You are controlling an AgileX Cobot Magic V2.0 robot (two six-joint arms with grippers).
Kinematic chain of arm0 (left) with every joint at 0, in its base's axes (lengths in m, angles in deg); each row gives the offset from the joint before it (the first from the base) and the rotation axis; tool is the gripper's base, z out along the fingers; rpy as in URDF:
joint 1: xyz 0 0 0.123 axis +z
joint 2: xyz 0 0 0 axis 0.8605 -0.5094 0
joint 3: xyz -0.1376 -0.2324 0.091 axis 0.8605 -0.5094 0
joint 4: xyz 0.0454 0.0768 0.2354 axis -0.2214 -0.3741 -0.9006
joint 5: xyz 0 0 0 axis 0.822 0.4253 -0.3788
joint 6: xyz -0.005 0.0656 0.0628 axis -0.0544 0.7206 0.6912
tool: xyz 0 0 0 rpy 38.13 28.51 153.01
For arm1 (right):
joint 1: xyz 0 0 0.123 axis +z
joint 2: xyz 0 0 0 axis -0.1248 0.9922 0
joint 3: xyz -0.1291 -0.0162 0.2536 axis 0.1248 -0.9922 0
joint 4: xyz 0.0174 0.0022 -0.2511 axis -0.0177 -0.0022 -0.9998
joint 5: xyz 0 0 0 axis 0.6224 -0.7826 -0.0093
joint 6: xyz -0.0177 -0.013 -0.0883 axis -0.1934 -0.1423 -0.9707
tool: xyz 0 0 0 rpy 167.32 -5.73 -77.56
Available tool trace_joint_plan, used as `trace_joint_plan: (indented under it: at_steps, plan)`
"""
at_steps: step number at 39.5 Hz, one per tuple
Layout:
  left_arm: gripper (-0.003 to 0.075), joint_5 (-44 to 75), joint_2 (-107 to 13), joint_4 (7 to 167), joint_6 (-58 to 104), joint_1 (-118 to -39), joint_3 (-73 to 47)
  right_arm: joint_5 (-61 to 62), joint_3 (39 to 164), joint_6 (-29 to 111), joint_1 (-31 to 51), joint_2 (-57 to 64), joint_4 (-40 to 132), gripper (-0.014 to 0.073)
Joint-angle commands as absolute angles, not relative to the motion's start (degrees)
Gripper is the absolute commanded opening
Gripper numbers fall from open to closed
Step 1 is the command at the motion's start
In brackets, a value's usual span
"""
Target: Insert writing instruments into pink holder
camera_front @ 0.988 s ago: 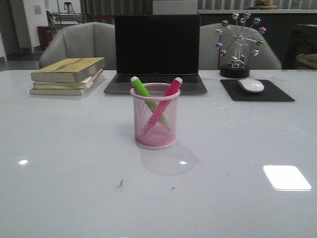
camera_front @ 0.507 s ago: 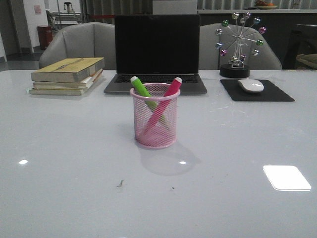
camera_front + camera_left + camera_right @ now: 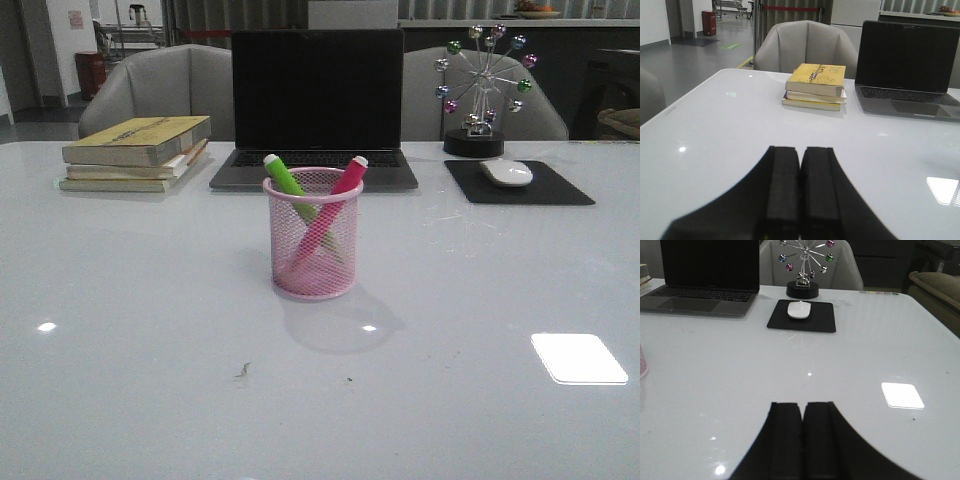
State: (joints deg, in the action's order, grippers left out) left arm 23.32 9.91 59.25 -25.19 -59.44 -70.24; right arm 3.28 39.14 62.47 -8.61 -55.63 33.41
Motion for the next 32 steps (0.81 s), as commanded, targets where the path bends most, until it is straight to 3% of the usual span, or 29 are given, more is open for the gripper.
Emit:
trace_joint_plan:
  at_steps: [1,32]
  plan:
    - [0.0094,29.0,10.8,59.8,-25.4,-59.4,-70.7,8.7,39.5,62.4,-9.0,-55.4,33.5,0.0051]
    - [0.0094,28.4,12.3,57.5,-25.4,-59.4,-71.2,8.7,39.5,62.4,-9.0,-55.4,33.5,0.0051]
